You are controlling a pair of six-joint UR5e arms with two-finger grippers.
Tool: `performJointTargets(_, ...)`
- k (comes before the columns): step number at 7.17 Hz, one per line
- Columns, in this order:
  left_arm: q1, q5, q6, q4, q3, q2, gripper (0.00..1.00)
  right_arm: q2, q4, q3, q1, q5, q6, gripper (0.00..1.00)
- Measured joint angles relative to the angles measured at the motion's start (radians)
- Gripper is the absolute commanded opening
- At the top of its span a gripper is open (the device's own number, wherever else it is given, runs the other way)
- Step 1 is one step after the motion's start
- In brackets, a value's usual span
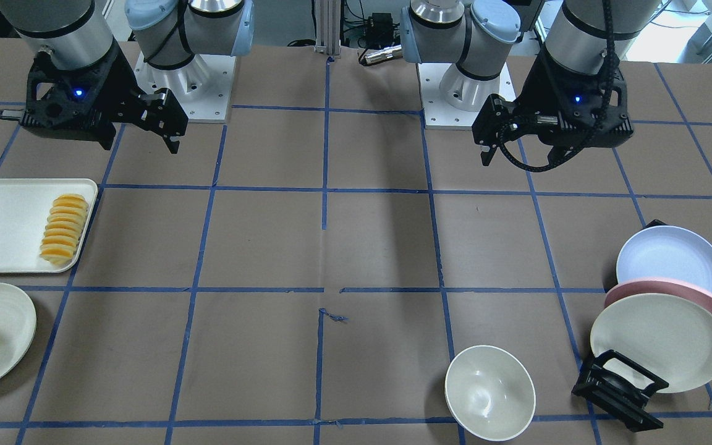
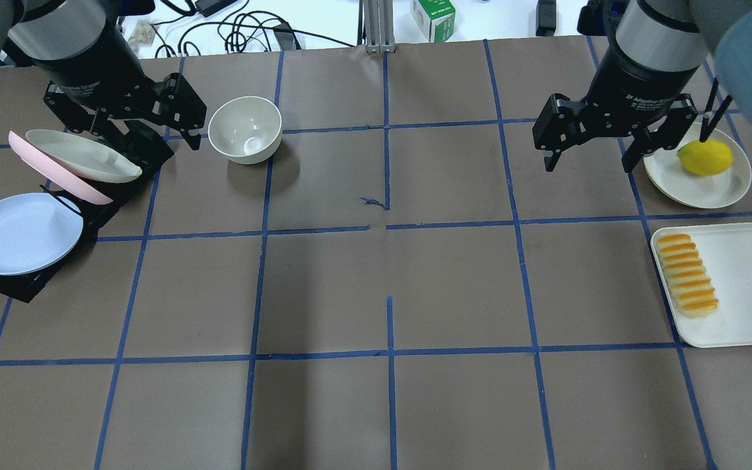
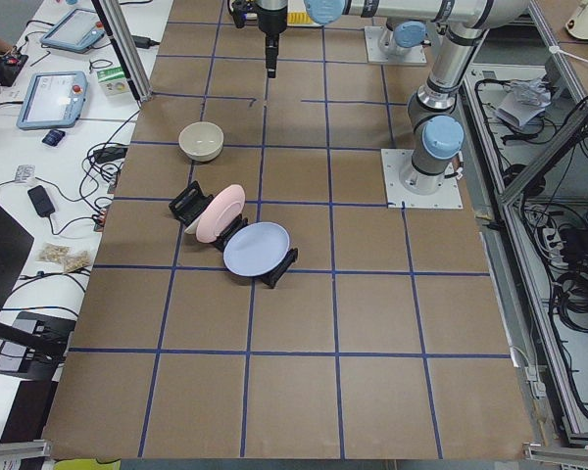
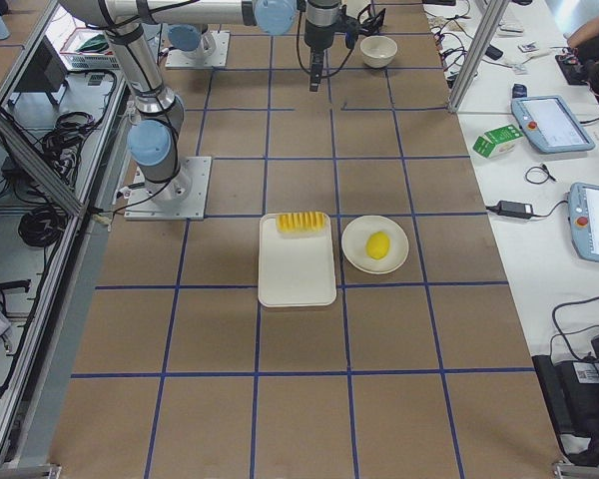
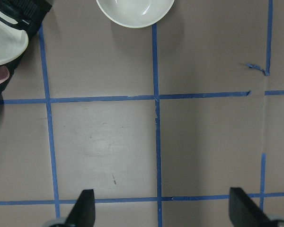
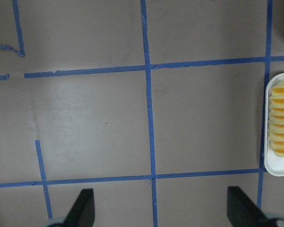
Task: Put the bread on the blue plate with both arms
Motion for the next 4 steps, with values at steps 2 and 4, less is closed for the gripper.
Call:
performJointTargets(2, 0.000, 0.002, 0.004, -0.001, -0.004, 0.002, 1.00, -0.001, 0.002, 0.000, 0.000, -0.001, 0.000, 1.00)
performJointTargets(4, 0.023, 0.015, 0.038, -0.016, -0.019, 0.018, 1.00, 0.000, 0.005, 0.000, 0.000, -0.004, 0.001, 1.00)
